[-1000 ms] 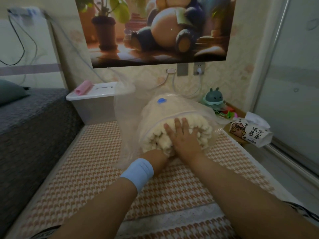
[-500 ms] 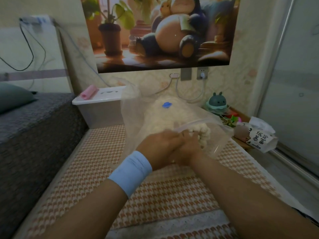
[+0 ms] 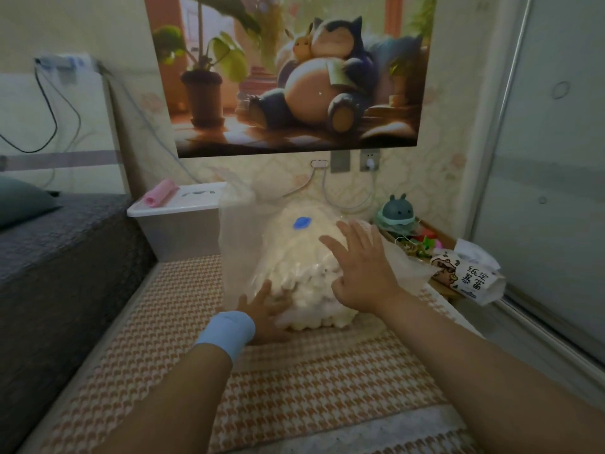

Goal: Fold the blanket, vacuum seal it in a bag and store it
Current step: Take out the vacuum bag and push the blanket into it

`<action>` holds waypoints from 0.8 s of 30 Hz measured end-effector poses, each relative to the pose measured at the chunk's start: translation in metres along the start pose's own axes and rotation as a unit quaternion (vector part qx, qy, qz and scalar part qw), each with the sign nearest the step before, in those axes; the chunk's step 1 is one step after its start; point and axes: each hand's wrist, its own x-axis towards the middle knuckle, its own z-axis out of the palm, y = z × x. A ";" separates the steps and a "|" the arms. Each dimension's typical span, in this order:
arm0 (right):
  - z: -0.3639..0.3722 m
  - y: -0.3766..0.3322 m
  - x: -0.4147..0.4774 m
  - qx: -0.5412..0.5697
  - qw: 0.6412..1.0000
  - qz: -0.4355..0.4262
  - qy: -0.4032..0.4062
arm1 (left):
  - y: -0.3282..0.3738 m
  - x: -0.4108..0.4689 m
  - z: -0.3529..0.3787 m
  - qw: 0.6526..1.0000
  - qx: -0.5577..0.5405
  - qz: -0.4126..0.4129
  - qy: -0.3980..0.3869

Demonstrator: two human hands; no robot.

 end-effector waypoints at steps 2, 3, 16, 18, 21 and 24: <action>0.013 0.006 -0.006 -0.013 0.976 0.013 -0.219 | -0.001 -0.003 0.004 0.999 0.018 -0.017 -0.031; 0.019 0.007 -0.009 -0.010 0.955 0.017 -0.295 | -0.001 -0.004 0.005 0.998 0.035 -0.026 -0.042; 0.041 -0.033 -0.056 -0.050 0.946 -0.002 -0.319 | -0.005 -0.032 0.044 0.968 0.190 0.057 0.154; 0.039 -0.033 -0.057 -0.038 0.963 -0.014 -0.265 | -0.012 -0.033 0.044 0.967 0.165 0.083 0.178; 0.045 -0.030 -0.054 -0.023 0.985 -0.047 -0.164 | -0.017 -0.034 0.041 0.976 0.090 0.072 0.184; 0.050 -0.036 -0.051 -0.050 0.976 -0.086 -0.193 | -0.022 -0.035 0.033 0.975 0.032 0.067 0.212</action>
